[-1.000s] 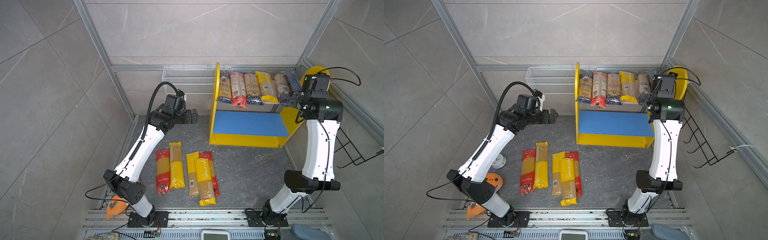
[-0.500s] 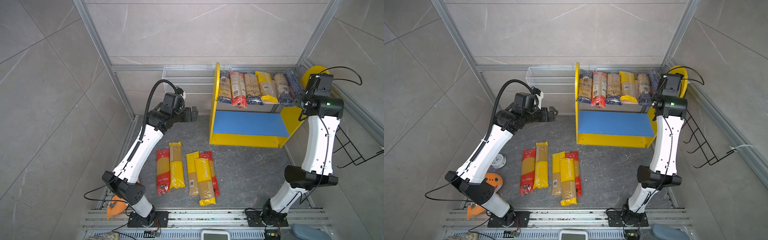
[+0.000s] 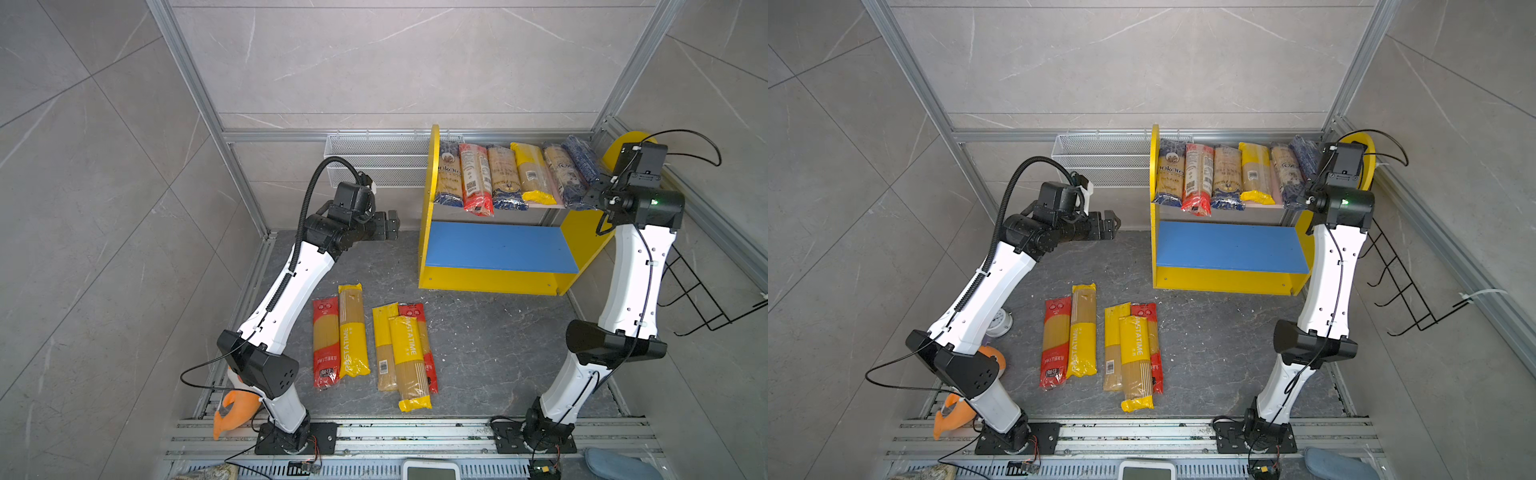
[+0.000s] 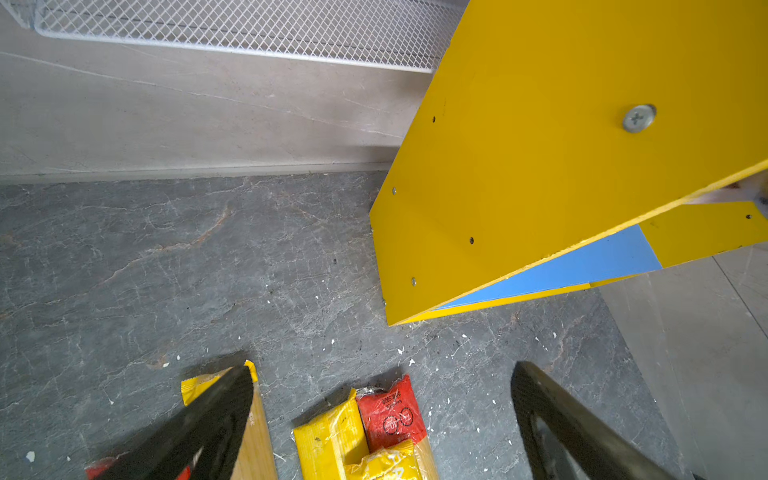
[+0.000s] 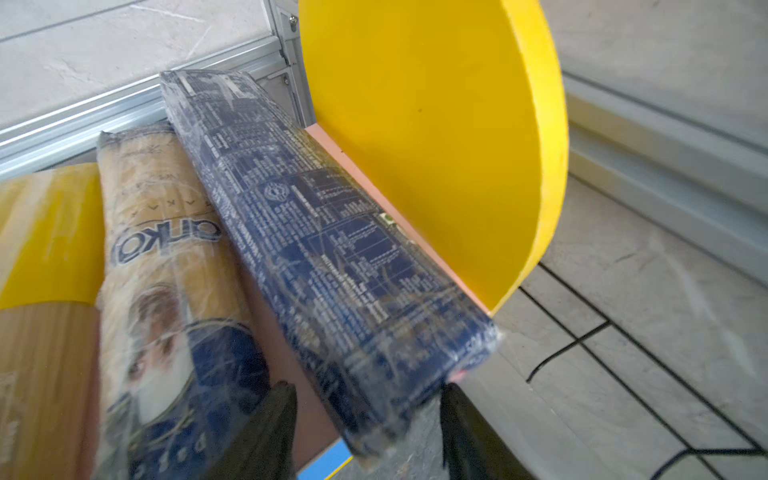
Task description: Place and organize the pasta boxes and bags onto the shelf
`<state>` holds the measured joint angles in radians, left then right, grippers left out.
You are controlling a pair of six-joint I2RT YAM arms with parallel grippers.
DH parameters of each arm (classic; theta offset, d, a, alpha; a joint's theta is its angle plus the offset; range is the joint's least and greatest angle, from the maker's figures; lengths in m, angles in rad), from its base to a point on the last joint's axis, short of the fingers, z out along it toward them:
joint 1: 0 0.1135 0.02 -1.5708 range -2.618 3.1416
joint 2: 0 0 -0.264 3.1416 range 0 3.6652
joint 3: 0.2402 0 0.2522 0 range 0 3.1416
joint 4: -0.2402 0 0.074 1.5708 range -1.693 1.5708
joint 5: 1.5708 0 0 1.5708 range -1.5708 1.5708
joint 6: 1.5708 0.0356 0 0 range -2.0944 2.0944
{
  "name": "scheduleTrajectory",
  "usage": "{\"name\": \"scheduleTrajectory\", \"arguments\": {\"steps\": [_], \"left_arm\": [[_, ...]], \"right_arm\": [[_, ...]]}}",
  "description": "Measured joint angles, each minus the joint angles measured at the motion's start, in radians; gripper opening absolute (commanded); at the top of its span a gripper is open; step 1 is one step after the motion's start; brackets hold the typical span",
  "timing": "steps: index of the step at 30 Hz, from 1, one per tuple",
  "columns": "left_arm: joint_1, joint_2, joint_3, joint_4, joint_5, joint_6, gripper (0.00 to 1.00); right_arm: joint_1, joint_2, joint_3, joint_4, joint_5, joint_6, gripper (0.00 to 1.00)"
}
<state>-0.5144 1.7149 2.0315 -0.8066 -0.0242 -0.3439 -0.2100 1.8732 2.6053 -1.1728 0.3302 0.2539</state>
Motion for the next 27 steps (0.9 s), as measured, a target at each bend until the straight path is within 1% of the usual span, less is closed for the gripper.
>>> {"name": "scheduleTrajectory", "arguments": {"steps": [3, 8, 9, 11, 12, 14, 18, 22, 27], "left_arm": [[0.0, 0.0, 0.002, 0.001, 0.0, 0.0, 1.0], [0.0, 0.0, -0.003, 0.011, 0.002, 0.0, 1.0], [0.0, 0.0, -0.011, 0.019, 0.002, 0.0, 1.0], [0.0, -0.001, -0.032, 0.034, 0.003, 0.0, 1.0], [0.0, -0.003, -0.049, 0.042, 0.004, 0.0, 1.0], [0.0, -0.006, -0.082, 0.054, 0.005, 0.0, 1.0], [0.0, -0.009, -0.117, 0.053, 0.005, 0.0, 1.0], [0.0, -0.013, -0.118, 0.06, 0.005, 0.001, 1.0], [0.0, -0.02, -0.118, 0.071, 0.004, 0.004, 1.0]], "right_arm": [[0.0, -0.061, -0.068, 0.011, -0.053, 0.001, 0.69], [0.0, -0.126, -0.077, 0.019, -0.1, 0.002, 0.68], [0.0, -0.136, -0.077, 0.022, -0.102, 0.001, 0.7], [0.0, -0.151, -0.083, 0.034, -0.102, 0.003, 0.76], [0.0, -0.159, -0.089, 0.046, -0.097, 0.004, 0.78], [0.0, -0.165, -0.094, 0.063, -0.078, 0.006, 0.78], [0.0, -0.157, -0.093, 0.096, 0.007, 0.009, 0.74], [0.0, -0.121, -0.074, 0.129, 0.101, 0.004, 0.79], [-0.001, -0.02, 0.048, 0.13, 0.156, -0.008, 0.82]]}}
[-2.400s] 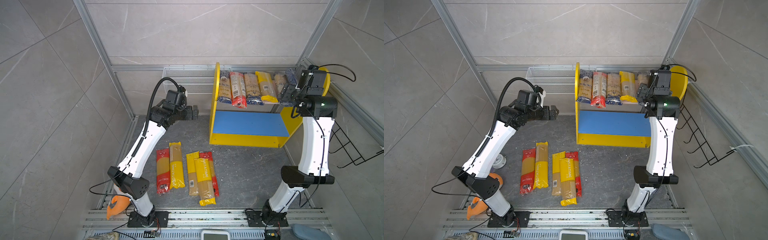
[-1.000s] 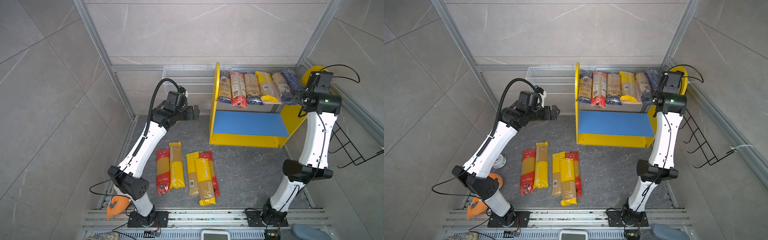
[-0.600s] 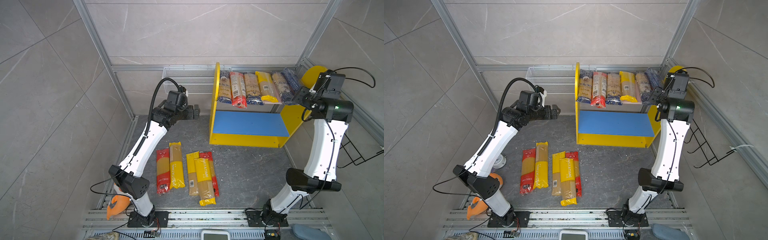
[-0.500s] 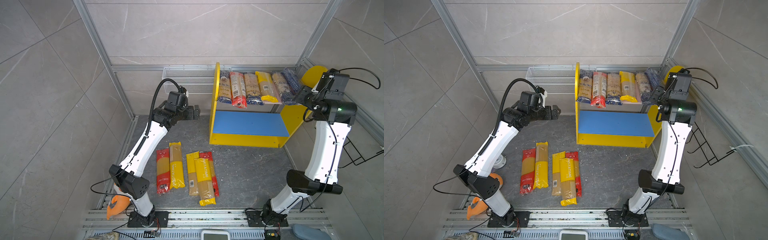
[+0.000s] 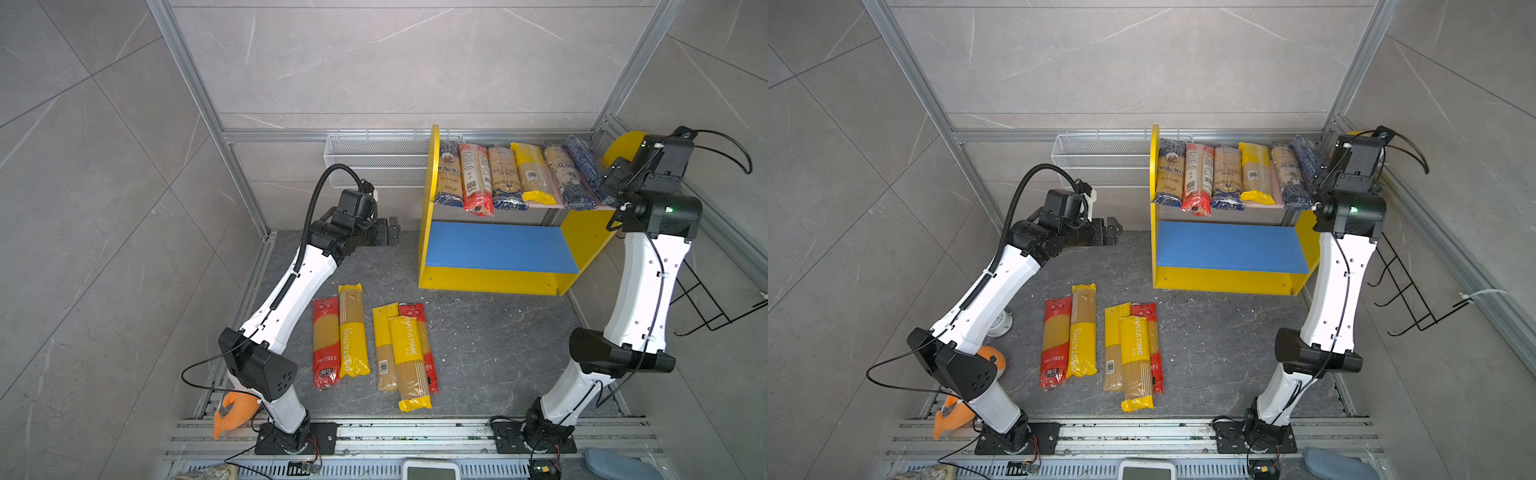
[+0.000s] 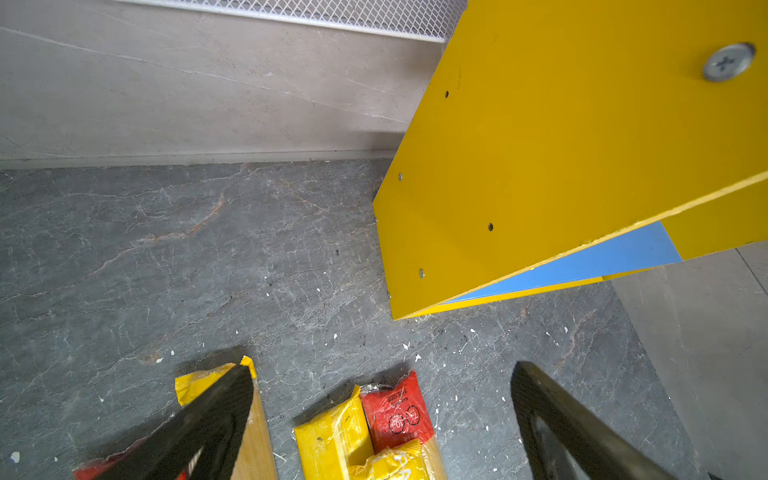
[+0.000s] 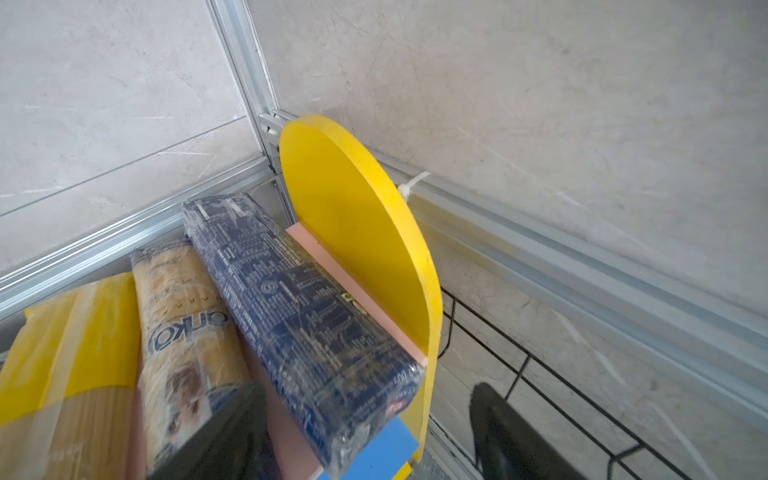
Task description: Place and organize the pasta boxes and bags onto the shelf
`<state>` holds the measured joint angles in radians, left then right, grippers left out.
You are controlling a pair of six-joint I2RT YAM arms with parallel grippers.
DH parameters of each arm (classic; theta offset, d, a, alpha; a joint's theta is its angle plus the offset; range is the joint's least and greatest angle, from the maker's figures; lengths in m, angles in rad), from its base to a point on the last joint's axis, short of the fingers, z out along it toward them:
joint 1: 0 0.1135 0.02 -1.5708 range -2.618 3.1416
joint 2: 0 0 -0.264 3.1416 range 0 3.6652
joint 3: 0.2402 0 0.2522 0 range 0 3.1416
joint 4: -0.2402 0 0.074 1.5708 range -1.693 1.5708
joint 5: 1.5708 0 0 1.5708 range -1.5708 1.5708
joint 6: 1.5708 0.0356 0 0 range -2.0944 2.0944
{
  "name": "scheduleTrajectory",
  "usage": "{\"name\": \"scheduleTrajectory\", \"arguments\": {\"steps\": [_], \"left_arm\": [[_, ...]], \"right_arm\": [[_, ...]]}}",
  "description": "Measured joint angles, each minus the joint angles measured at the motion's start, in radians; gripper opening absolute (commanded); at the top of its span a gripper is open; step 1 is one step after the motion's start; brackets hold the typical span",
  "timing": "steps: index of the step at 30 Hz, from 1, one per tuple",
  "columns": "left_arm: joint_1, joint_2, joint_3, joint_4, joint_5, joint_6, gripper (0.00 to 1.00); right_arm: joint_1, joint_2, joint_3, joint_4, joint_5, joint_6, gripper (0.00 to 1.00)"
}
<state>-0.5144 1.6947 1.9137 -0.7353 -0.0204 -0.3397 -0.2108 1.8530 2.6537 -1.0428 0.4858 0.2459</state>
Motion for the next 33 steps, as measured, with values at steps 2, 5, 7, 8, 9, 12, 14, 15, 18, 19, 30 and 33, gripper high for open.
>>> {"name": "scheduleTrajectory", "arguments": {"steps": [2, 5, 7, 8, 9, 12, 14, 15, 18, 19, 30, 33], "left_arm": [[0.0, 0.0, 0.0, 0.0, -0.001, 0.002, 1.0], [0.0, 0.0, 0.003, 0.0, -0.003, 0.003, 1.0], [0.0, 0.0, 0.008, -0.001, -0.003, 0.003, 1.0], [0.0, 0.0, 0.013, -0.002, -0.004, 0.003, 1.0], [0.0, 0.0, 0.019, -0.002, -0.004, 0.003, 1.0], [0.0, 0.0, 0.036, -0.004, -0.005, 0.004, 1.0], [0.0, 0.0, 0.047, -0.006, -0.005, 0.007, 1.0], [0.0, 0.002, 0.054, -0.007, -0.005, 0.009, 1.0], [0.0, 0.01, 0.079, -0.02, -0.005, 0.015, 1.0], [0.0, 0.014, 0.088, -0.023, -0.005, 0.017, 1.0], [0.005, 0.043, 0.111, -0.049, -0.005, 0.031, 1.0], [0.005, 0.044, 0.111, -0.05, -0.004, 0.031, 1.0]], "right_arm": [[-0.002, 0.03, 0.022, 0.0, 0.008, -0.003, 0.83], [-0.011, 0.067, 0.032, -0.008, 0.012, -0.003, 0.84], [-0.015, 0.092, 0.045, -0.02, 0.017, -0.003, 0.84], [-0.017, 0.105, 0.053, -0.028, 0.021, -0.003, 0.83], [-0.018, 0.118, 0.064, -0.042, 0.028, -0.003, 0.83], [-0.018, 0.139, 0.081, -0.062, 0.051, -0.002, 0.81], [-0.017, 0.14, 0.082, -0.068, 0.073, -0.002, 0.74], [-0.017, 0.14, 0.082, -0.069, 0.088, -0.002, 0.7], [-0.016, 0.14, 0.08, -0.066, 0.122, -0.006, 0.55], [-0.015, 0.14, 0.079, -0.063, 0.13, -0.003, 0.53], [-0.007, 0.15, 0.09, -0.09, 0.209, -0.003, 0.5], [0.01, 0.15, 0.082, -0.094, 0.226, -0.008, 0.45]]}}
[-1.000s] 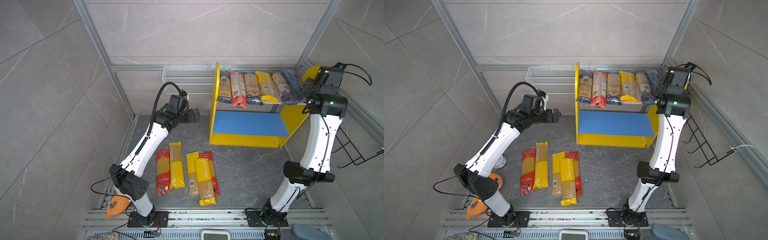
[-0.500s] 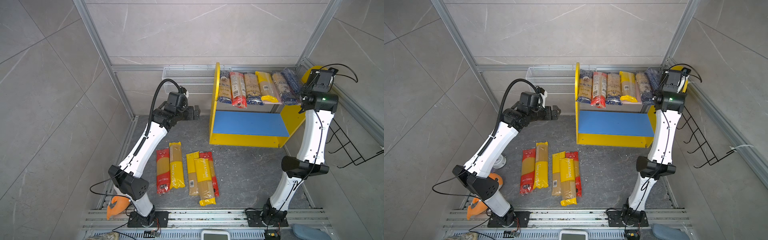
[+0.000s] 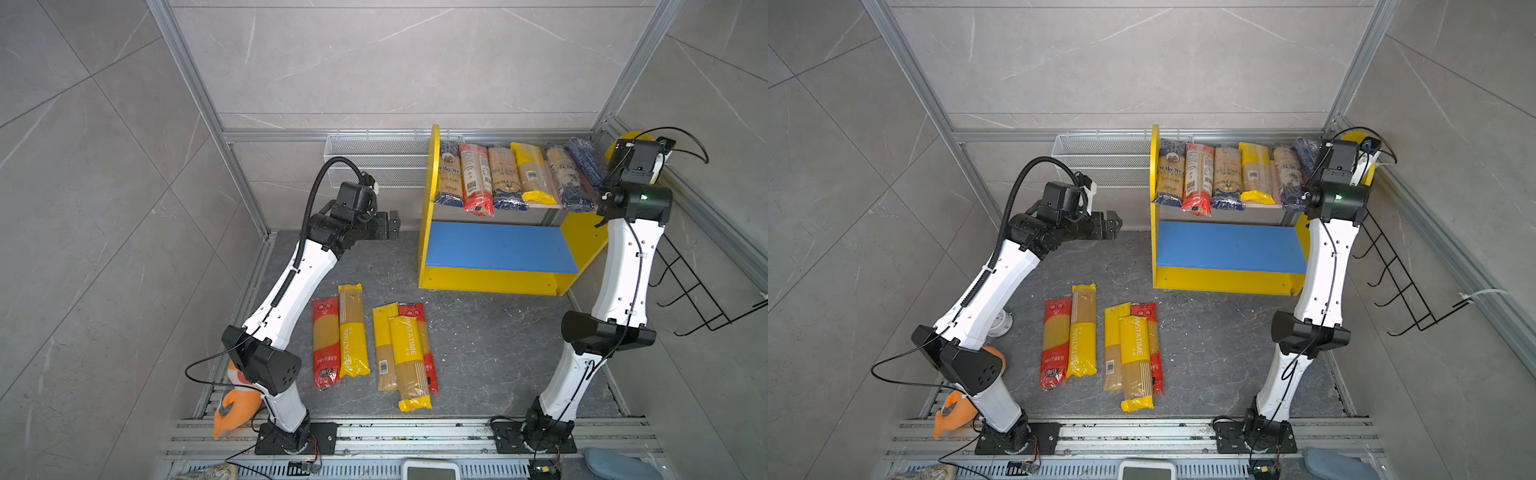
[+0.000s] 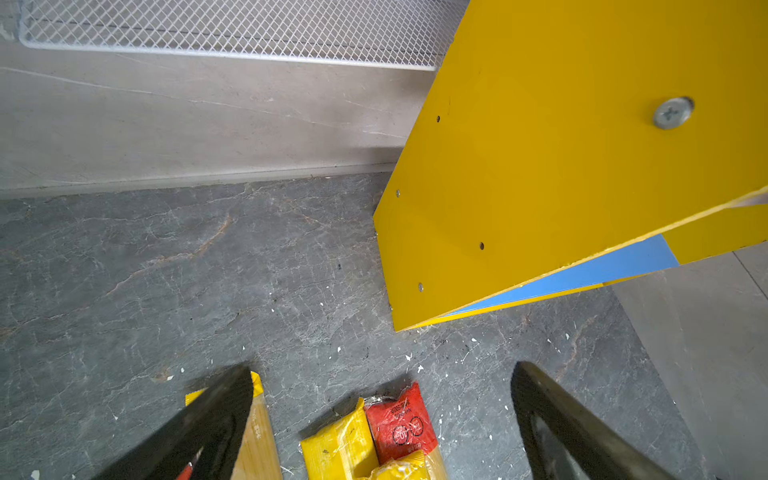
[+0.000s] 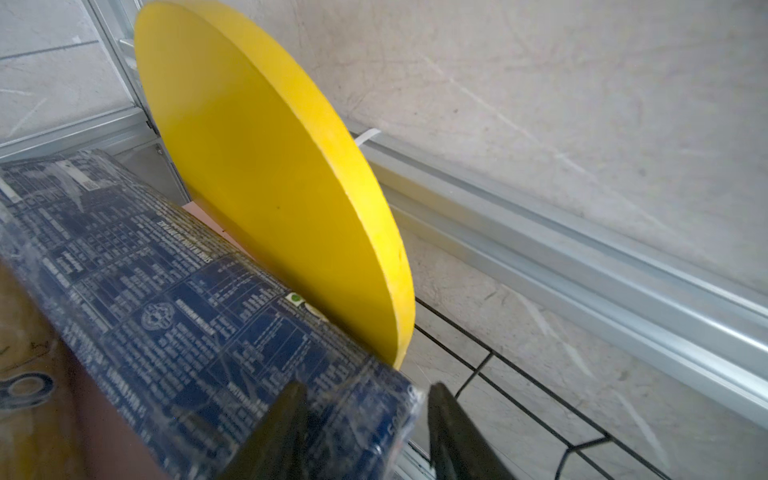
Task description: Place and organize the pasta boxes and bags onto the shelf
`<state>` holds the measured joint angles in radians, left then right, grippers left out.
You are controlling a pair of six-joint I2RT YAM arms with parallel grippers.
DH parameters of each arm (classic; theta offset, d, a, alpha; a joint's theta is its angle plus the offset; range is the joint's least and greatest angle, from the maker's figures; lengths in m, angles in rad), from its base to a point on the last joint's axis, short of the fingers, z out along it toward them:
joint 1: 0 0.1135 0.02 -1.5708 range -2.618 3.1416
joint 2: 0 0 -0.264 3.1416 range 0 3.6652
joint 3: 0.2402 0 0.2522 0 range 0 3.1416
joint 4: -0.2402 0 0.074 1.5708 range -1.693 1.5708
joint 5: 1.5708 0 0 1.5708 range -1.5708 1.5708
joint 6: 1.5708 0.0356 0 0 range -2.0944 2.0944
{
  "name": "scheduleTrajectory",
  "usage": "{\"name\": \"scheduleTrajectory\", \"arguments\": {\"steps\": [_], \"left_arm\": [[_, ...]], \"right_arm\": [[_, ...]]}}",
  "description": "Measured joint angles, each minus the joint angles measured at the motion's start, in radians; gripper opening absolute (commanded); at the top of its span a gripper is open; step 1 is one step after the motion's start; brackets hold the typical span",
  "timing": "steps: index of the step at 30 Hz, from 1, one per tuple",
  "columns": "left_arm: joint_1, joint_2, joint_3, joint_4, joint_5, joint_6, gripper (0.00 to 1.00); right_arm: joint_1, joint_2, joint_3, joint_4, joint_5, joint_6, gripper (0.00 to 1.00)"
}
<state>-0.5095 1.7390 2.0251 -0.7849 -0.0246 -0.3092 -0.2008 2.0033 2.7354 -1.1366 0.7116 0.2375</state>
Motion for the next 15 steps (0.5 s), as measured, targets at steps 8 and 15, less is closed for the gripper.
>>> {"name": "scheduleTrajectory", "arguments": {"steps": [8, 15], "left_arm": [[0.002, 0.0, 0.0, 0.001, 0.0, 0.0, 1.0], [0.006, -0.001, -0.011, 0.004, 0.0, 0.0, 1.0]], "right_arm": [[0.105, 0.0, -0.007, -0.027, 0.034, -0.005, 0.5], [0.117, -0.003, -0.002, -0.031, 0.021, -0.011, 0.76]]}}
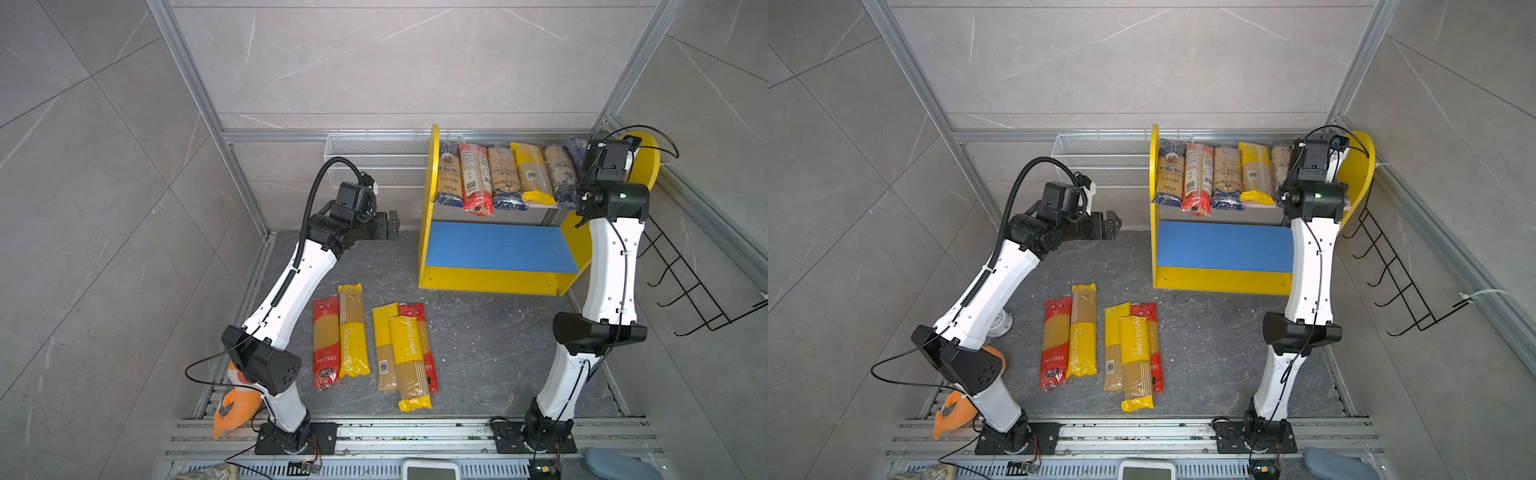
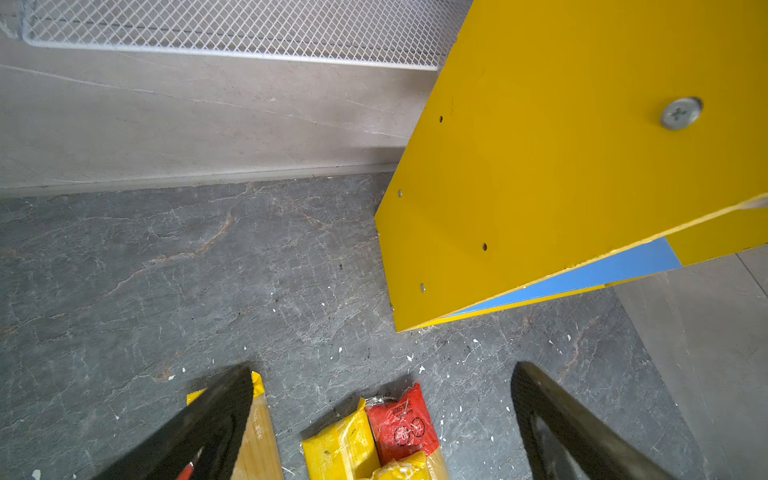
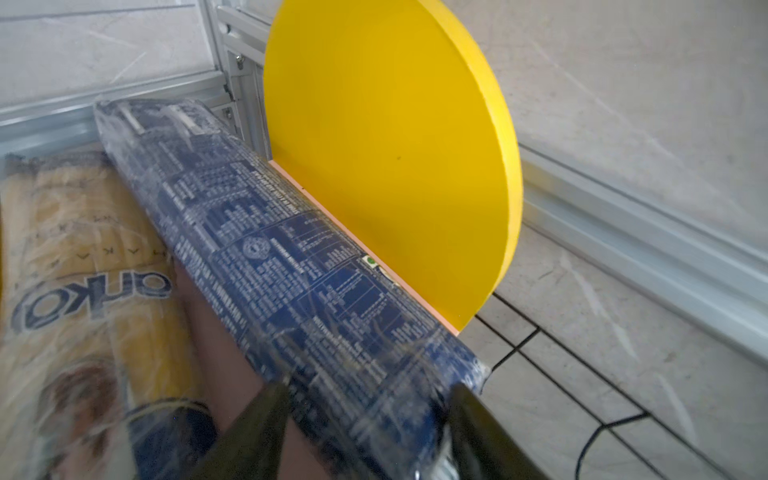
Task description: Place and organize the pasta boxes and bags onto the shelf
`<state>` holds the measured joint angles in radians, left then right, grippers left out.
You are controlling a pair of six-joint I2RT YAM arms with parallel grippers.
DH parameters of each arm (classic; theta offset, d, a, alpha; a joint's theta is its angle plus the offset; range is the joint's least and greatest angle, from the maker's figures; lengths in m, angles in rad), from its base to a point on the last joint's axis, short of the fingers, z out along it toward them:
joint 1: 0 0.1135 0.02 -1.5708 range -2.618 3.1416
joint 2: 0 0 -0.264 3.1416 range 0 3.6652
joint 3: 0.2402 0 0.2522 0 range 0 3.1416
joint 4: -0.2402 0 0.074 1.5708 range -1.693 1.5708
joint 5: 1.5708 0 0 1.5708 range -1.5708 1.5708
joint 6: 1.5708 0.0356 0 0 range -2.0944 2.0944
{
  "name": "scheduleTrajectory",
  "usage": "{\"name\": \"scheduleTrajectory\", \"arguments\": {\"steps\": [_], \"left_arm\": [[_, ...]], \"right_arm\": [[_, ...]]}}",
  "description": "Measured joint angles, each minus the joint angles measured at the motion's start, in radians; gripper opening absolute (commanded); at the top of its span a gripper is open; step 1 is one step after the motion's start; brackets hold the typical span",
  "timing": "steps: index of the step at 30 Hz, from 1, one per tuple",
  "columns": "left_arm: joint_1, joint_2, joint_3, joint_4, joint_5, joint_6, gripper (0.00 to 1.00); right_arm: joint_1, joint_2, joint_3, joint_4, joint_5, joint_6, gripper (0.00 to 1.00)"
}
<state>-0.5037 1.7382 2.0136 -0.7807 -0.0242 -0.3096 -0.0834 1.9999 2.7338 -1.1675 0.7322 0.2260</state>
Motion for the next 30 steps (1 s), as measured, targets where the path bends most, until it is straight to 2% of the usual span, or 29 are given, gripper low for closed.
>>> {"name": "scheduleTrajectory", "arguments": {"steps": [3, 6, 15, 22, 26, 28, 30], "left_arm": [[0.0, 0.0, -0.007, 0.001, 0.0, 0.0, 1.0], [0.0, 0.0, -0.011, 0.003, 0.0, 0.0, 1.0], [0.0, -0.008, -0.035, 0.016, 0.0, 0.0, 1.0], [0.0, -0.044, -0.09, 0.027, -0.001, 0.0, 1.0], [0.0, -0.066, -0.123, 0.035, -0.001, 0.0, 1.0], [0.001, -0.073, -0.135, 0.042, -0.001, 0.0, 1.0], [0.001, -0.077, -0.144, 0.049, -0.002, 0.0, 1.0]], "right_arm": [[0.0, -0.01, -0.006, 0.0, -0.005, -0.007, 0.84], [-0.003, -0.029, -0.028, -0.003, -0.006, -0.013, 0.87], [-0.093, -0.082, -0.093, -0.002, -0.029, -0.013, 0.88], [-0.148, -0.083, -0.092, -0.003, -0.14, -0.008, 0.86], [-0.155, -0.082, -0.092, -0.003, -0.192, -0.008, 0.81], [-0.157, -0.082, -0.091, -0.003, -0.219, -0.006, 0.7], [-0.158, -0.079, -0.09, -0.003, -0.25, -0.006, 0.55]]}}
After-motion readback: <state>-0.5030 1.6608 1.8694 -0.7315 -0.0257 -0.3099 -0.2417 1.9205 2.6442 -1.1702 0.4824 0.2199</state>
